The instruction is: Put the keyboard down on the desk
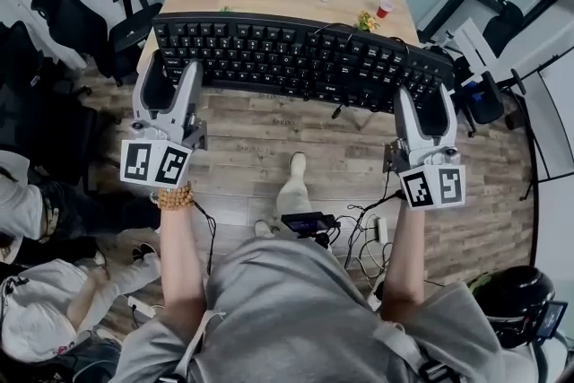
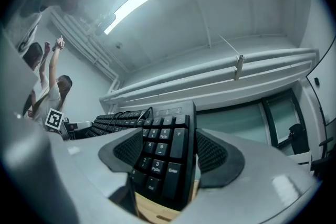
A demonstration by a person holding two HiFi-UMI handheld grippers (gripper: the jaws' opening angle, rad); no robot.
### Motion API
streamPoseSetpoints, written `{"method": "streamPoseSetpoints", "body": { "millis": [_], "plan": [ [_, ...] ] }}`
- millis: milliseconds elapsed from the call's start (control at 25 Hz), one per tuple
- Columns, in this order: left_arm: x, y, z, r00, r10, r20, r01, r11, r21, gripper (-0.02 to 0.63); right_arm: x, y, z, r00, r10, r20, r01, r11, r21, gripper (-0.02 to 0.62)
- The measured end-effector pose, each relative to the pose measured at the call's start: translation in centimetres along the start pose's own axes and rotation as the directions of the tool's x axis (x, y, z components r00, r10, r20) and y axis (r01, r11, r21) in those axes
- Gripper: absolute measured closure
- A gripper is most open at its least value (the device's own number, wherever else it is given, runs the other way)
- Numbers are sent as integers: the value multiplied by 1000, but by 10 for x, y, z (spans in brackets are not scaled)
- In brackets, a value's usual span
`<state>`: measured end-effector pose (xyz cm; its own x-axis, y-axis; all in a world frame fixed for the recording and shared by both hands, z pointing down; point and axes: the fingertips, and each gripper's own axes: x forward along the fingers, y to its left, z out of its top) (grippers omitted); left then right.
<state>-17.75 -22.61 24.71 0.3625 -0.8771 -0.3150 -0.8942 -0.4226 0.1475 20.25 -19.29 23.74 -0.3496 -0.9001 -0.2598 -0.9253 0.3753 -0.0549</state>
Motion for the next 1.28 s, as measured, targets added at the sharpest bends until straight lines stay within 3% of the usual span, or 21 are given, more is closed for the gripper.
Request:
{"method": "streamPoseSetpoints", "body": {
  "millis": [200, 440, 1280],
  "plan": [
    [-51, -19, 25, 998, 56, -35, -55, 998, 24, 287, -33, 21, 10, 999, 41, -9, -40, 998, 44, 276],
    [-13, -5, 19, 996, 67, -62, -66, 998, 8, 287, 4, 3, 8, 998, 40, -37, -38, 998, 54, 282],
    [-9, -1, 11, 997, 37, 73, -39, 999, 27, 290, 4, 3, 13, 993, 64, 95, -63, 998, -16, 290]
  ]
}}
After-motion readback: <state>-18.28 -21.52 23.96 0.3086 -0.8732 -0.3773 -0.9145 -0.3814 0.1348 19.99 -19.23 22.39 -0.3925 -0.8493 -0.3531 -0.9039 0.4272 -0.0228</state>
